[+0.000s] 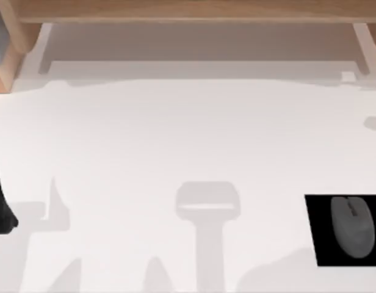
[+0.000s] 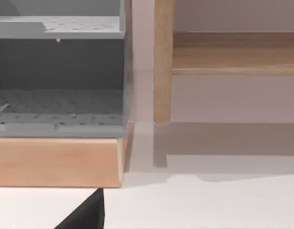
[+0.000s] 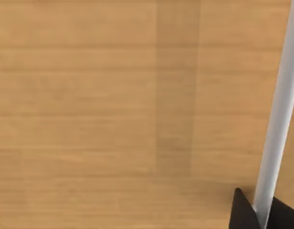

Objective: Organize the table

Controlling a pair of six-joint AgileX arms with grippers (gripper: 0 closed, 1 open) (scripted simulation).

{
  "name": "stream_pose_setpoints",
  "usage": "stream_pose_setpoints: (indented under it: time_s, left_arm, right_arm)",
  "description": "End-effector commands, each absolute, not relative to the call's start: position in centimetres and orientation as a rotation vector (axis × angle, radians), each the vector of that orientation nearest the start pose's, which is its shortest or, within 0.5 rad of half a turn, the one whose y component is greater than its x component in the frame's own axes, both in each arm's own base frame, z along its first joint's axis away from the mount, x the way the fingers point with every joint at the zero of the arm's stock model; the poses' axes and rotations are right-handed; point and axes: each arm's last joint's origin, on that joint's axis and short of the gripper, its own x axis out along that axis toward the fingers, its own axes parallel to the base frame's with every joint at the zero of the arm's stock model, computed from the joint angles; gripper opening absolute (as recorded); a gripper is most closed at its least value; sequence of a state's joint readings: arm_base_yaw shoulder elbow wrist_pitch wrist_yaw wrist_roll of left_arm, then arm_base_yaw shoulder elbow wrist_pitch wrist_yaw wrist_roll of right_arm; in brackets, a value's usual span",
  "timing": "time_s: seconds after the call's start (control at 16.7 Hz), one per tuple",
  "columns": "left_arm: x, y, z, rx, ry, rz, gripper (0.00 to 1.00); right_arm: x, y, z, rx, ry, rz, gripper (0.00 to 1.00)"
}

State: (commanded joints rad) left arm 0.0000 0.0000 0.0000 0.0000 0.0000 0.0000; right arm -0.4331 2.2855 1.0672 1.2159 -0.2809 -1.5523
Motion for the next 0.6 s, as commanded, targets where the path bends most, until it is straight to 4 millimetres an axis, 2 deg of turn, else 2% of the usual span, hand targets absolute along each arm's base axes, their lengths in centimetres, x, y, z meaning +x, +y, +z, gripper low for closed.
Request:
stream_pose_setpoints:
  time_s: [0.3,0.6]
  left_arm:
    - [10.6,-0.1,16.0,0.000,0.000,0.000,1.00]
    - [10.6,-0.1,16.0,0.000,0.000,0.000,1.00]
  right_arm:
    - [43.3,-17.0,8.8,-1.558,0.101,-0.090,0.00]
    - [43.6,-17.0,8.8,-1.558,0.102,-0.089,0.00]
